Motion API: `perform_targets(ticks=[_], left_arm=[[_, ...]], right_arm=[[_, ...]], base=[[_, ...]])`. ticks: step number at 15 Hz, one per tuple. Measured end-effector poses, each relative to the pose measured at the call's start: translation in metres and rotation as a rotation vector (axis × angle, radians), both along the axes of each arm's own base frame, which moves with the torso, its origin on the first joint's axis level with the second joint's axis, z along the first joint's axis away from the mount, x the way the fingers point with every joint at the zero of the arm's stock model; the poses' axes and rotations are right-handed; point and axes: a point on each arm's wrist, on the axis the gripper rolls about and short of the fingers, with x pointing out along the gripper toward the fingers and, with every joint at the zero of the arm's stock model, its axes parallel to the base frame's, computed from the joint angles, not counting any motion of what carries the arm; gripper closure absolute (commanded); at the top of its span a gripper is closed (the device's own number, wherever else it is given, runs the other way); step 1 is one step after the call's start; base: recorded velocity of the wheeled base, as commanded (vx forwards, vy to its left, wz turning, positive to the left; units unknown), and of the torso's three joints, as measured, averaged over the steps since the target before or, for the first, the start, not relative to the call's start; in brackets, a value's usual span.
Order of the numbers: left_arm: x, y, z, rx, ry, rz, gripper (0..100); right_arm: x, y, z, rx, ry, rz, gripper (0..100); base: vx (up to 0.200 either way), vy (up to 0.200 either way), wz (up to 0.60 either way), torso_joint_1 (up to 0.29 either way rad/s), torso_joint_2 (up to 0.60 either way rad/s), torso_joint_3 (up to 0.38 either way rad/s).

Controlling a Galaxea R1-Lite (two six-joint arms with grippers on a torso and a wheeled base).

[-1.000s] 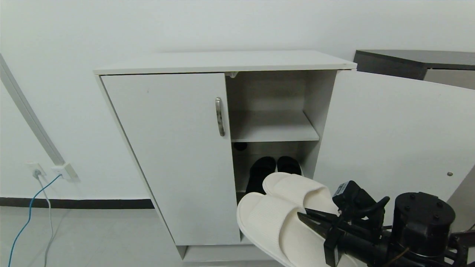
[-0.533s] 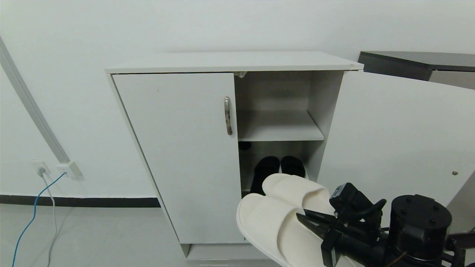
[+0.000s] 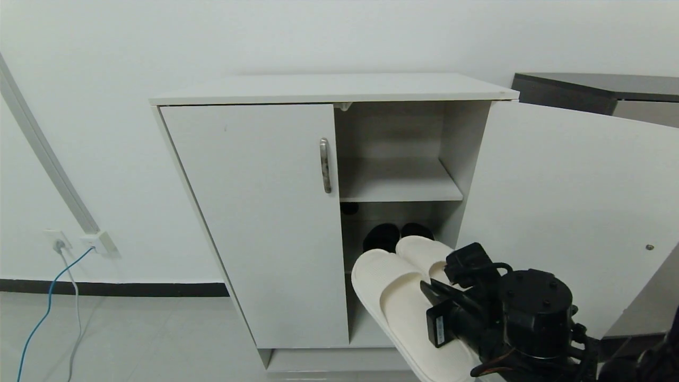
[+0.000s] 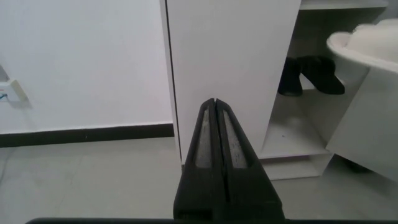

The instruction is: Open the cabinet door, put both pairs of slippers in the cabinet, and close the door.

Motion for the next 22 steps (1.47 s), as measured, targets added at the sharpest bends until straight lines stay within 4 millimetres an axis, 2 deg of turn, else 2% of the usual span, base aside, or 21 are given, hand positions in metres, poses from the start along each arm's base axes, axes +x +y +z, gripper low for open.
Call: perform_targets(ticks=[2, 6, 13, 22], left_arm=[[0.0, 0.0, 0.0, -0.001, 0.0, 0.001, 100], [0.0, 0.0, 0.0, 0.0, 0.0, 0.008, 100], [0.0, 0.0, 0.0, 0.0, 0.0, 0.008, 100], [0.0, 0.0, 0.0, -0.001, 0.0, 0.007, 100]], right_arm=[[-0.004, 0.011, 0.0, -0.064, 0.075, -0.052, 100], [-0.005, 0.027, 0.027, -0.064, 0.133, -0.195, 100], [0.004, 0.041, 0.068, -0.008, 0.149, -0.343, 100], [0.026, 0.063, 0.099, 0.033, 0.076, -0.362, 100]], base=[[0.0, 0.0, 0.0, 0.0, 0.0, 0.0], [0.0, 0.0, 0.0, 0.0, 0.0, 0.0], [0.0, 0.0, 0.0, 0.0, 0.0, 0.0], [0.0, 0.0, 0.0, 0.0, 0.0, 0.0]])
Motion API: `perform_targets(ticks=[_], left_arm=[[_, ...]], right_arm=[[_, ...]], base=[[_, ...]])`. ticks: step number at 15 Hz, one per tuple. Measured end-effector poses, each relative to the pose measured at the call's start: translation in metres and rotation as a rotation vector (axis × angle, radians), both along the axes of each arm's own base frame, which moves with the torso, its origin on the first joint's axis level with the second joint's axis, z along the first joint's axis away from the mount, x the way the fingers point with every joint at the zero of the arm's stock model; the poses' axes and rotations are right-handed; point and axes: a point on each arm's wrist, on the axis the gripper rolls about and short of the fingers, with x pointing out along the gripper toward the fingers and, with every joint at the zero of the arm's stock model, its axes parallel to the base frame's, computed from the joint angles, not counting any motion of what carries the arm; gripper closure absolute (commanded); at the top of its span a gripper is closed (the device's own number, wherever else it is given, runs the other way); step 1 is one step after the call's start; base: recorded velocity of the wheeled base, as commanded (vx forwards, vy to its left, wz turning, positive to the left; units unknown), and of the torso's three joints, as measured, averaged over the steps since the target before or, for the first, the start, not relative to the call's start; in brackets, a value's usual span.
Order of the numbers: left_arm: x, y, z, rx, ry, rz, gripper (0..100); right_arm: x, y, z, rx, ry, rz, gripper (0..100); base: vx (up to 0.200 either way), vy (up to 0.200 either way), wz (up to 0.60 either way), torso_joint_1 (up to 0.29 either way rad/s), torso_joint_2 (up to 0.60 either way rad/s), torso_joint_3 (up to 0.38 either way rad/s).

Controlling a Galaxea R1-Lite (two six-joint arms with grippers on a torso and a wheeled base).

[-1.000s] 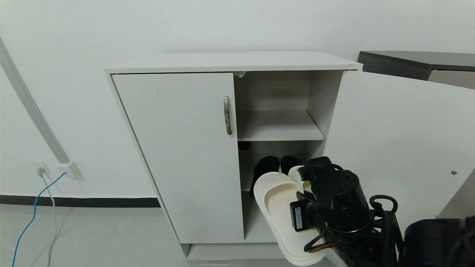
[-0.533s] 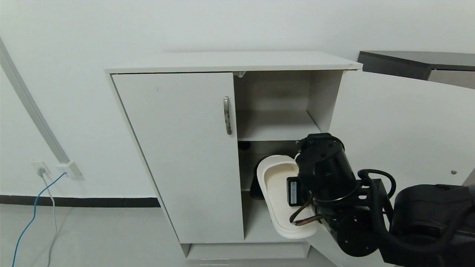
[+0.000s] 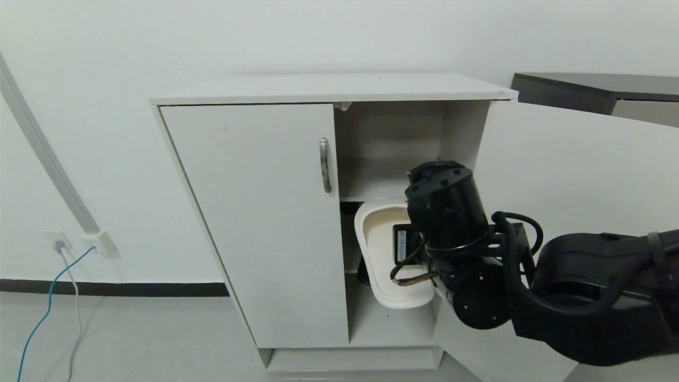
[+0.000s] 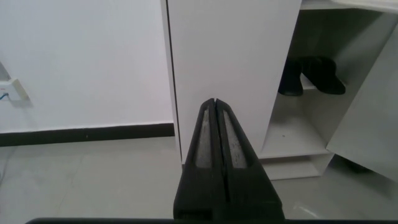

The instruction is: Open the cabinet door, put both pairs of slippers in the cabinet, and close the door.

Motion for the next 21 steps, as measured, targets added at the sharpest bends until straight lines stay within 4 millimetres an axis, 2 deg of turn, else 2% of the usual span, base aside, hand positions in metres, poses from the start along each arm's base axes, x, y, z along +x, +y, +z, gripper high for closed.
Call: perform_targets(ticks=[5, 8, 17, 21], left_arm=[[0.0, 0.0, 0.0, 0.0, 0.0, 0.0, 100], [0.0, 0.0, 0.0, 0.0, 0.0, 0.0, 100], [0.0, 0.0, 0.0, 0.0, 0.0, 0.0, 100], [0.0, 0.0, 0.0, 0.0, 0.0, 0.0, 100]], right_arm=[[0.024, -0.001, 0.002, 0.004, -0.012, -0.047, 100], [0.027, 0.0, 0.001, 0.0, -0.011, -0.049, 100], [0.03, 0.0, -0.002, -0.005, -0.008, -0.053, 100], [0.029, 0.001, -0.003, -0.006, -0.007, -0.051, 100]], base=[[0.0, 0.0, 0.0, 0.0, 0.0, 0.0], [0.0, 0.0, 0.0, 0.0, 0.0, 0.0], [0.2, 0.0, 0.0, 0.0, 0.0, 0.003], [0.0, 0.0, 0.0, 0.0, 0.0, 0.0]])
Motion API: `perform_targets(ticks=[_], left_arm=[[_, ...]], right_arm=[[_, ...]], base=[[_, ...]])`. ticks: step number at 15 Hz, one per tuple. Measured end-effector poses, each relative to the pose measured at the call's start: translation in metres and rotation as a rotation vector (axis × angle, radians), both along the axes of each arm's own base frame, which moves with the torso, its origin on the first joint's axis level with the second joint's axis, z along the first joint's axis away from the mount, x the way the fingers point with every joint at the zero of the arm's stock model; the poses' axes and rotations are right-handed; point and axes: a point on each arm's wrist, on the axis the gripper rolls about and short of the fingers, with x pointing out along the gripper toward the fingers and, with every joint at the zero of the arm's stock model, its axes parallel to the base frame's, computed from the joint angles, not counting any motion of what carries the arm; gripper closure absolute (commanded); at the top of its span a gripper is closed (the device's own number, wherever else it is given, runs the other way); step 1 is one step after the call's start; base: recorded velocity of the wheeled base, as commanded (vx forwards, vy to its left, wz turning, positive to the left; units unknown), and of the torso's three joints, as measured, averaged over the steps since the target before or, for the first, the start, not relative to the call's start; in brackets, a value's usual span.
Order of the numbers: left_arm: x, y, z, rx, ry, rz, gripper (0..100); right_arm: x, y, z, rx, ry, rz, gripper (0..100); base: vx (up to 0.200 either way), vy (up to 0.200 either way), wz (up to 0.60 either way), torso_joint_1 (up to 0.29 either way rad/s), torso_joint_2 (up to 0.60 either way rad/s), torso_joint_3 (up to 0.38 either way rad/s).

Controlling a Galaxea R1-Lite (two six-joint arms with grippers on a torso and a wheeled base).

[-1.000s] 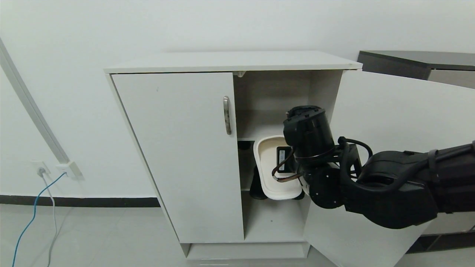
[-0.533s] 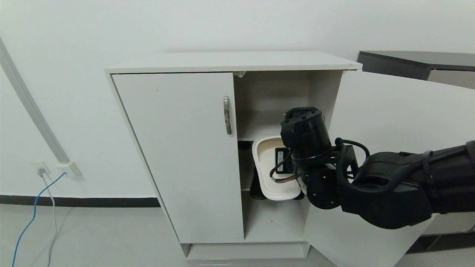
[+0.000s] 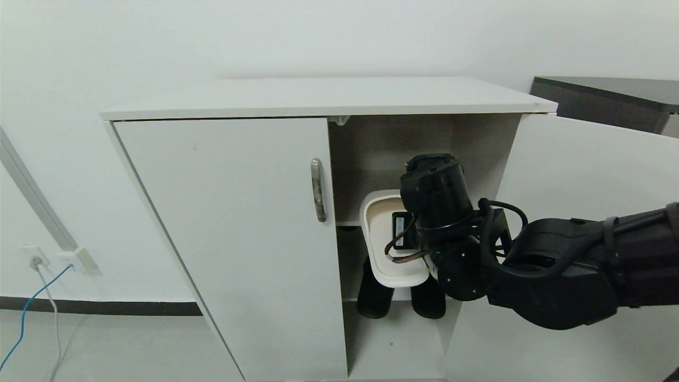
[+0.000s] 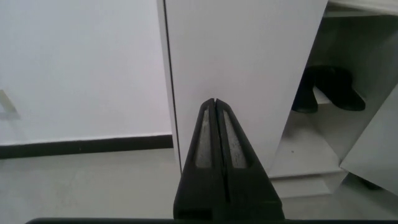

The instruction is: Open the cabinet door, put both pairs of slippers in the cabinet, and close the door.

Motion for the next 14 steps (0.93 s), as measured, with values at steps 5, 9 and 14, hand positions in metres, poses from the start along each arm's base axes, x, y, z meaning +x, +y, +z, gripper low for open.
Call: perform_targets(ticks=[5, 9, 14], left_arm=[[0.0, 0.0, 0.0, 0.0, -0.001, 0.001, 100], [0.0, 0.0, 0.0, 0.0, -0.001, 0.001, 100], [0.0, 0.0, 0.0, 0.0, 0.0, 0.002, 100]], right_arm=[[0.019, 0.002, 0.002, 0.006, -0.017, -0.025, 100], [0.056, 0.001, 0.002, 0.004, -0.027, -0.029, 100], [0.095, 0.002, -0.004, -0.017, -0.04, -0.042, 100]], base=[[0.0, 0.0, 0.0, 0.0, 0.0, 0.0], [0.0, 0.0, 0.0, 0.0, 0.0, 0.0], [0.0, 0.0, 0.0, 0.0, 0.0, 0.0]])
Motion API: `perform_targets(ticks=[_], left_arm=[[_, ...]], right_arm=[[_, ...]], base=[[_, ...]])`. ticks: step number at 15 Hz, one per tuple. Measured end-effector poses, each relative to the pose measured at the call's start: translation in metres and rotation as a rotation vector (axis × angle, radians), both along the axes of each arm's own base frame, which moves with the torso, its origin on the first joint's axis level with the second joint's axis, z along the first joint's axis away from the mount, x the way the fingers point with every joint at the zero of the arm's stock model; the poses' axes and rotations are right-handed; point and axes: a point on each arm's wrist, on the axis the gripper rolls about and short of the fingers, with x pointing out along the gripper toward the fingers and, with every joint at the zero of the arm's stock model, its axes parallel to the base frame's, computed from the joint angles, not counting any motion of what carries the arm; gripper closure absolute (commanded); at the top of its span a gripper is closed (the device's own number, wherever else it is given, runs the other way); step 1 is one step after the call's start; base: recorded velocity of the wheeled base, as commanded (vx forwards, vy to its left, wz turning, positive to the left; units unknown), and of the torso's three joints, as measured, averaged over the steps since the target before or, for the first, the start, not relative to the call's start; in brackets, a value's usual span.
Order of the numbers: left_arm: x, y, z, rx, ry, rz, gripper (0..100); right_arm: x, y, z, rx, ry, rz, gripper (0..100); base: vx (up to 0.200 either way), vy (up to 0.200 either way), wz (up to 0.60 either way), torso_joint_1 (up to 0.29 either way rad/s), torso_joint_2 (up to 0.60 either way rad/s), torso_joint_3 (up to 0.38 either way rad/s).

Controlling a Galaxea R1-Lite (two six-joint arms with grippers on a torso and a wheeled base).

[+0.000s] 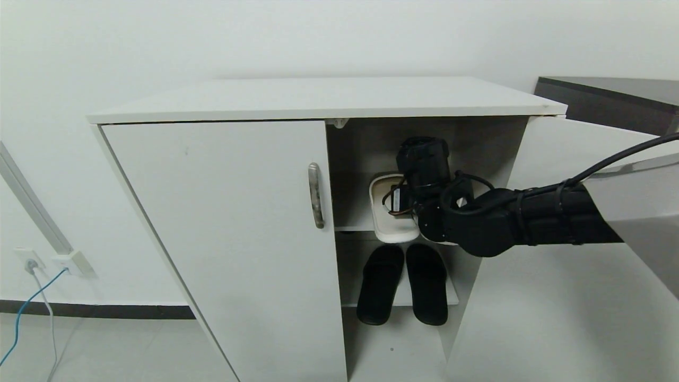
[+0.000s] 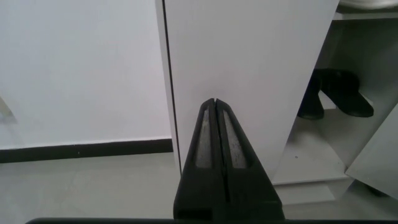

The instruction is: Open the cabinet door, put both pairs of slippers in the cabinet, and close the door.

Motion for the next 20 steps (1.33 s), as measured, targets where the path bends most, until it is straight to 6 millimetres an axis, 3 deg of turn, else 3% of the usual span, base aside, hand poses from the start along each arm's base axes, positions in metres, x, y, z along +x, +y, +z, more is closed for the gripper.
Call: perform_targets(ticks=[4, 10, 11, 15, 20], left_arm=[[0.0, 0.0, 0.0, 0.0, 0.0, 0.0, 100], [0.0, 0.0, 0.0, 0.0, 0.0, 0.001, 100], [0.0, 0.0, 0.0, 0.0, 0.0, 0.001, 100], [0.0, 0.0, 0.0, 0.0, 0.0, 0.001, 100], [0.0, 0.0, 0.0, -0.001, 0.0, -0.001, 100]], right_arm=[[0.026, 0.0, 0.0, 0.014, -0.014, -0.009, 100], [0.044, -0.002, -0.009, 0.006, -0.02, -0.035, 100], [0.044, -0.001, -0.01, 0.004, -0.018, -0.034, 0], [0.042, -0.001, -0.015, -0.008, -0.003, -0.03, 0], [0.014, -0.002, -0.012, -0.032, 0.03, 0.0, 0]], base=[[0.0, 0.0, 0.0, 0.0, 0.0, 0.0], [0.0, 0.0, 0.0, 0.0, 0.0, 0.0], [0.0, 0.0, 0.0, 0.0, 0.0, 0.0], [0.0, 0.0, 0.0, 0.0, 0.0, 0.0], [0.0, 0.0, 0.0, 0.0, 0.0, 0.0]])
